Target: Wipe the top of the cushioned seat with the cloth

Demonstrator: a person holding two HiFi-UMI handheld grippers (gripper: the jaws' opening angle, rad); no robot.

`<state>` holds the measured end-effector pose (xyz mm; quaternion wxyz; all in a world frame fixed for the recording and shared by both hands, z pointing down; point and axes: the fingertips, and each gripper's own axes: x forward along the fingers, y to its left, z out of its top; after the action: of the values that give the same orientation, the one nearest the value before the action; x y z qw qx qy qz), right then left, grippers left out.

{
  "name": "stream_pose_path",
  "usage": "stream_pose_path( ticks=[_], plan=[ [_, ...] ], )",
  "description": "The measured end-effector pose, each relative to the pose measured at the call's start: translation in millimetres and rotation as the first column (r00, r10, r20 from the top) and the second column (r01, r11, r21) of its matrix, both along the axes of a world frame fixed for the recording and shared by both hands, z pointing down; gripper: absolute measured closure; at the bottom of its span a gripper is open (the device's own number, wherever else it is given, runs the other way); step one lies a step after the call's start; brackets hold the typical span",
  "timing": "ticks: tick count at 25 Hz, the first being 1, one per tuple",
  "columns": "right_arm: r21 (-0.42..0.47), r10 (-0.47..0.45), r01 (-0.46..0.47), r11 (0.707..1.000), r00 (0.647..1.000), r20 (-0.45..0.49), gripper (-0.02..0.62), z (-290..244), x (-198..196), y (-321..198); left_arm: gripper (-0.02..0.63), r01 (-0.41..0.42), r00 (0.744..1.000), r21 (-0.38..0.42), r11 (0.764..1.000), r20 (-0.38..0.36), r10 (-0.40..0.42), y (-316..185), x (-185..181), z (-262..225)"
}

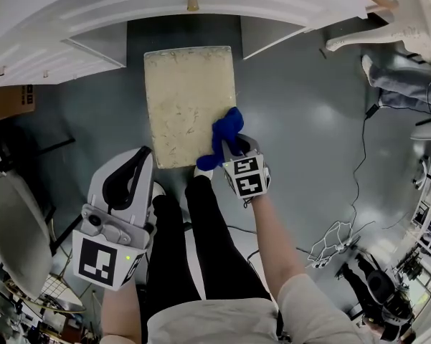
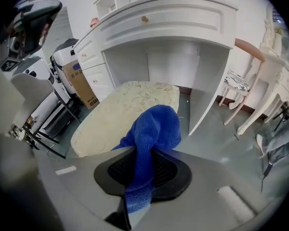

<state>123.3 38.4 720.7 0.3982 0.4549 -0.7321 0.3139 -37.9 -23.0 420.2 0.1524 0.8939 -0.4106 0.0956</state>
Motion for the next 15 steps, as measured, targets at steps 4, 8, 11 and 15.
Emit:
stream_pose_path(
  ticks=[4, 8, 11, 15],
  plan=[
    [-0.005, -0.007, 0.007, 1.0, 1.0, -0.005, 0.528, 2, 0, 8, 0.606, -0.01, 1.0, 0.001, 1.0, 0.001, 0.01, 4, -4, -1],
    [-0.017, -0.001, 0.0, 1.0, 0.999, -0.043, 0.528, 1, -1, 8, 0.606, -0.013, 1.0, 0.006, 1.0, -0.003, 0.013, 7, -10, -3],
    [-0.019, 0.006, -0.007, 1.0, 0.998, -0.057, 0.528, 1, -7, 9, 0.606, -0.006, 1.0, 0.002, 1.0, -0.005, 0.006, 9, -19, -2],
    [-0.015, -0.034, 0.034, 0.999, 0.998, -0.044, 0.528, -2, -33, 12, 0.606, -0.001, 1.0, 0.001, 1.0, -0.008, 0.001, 13, -32, -3]
  ],
)
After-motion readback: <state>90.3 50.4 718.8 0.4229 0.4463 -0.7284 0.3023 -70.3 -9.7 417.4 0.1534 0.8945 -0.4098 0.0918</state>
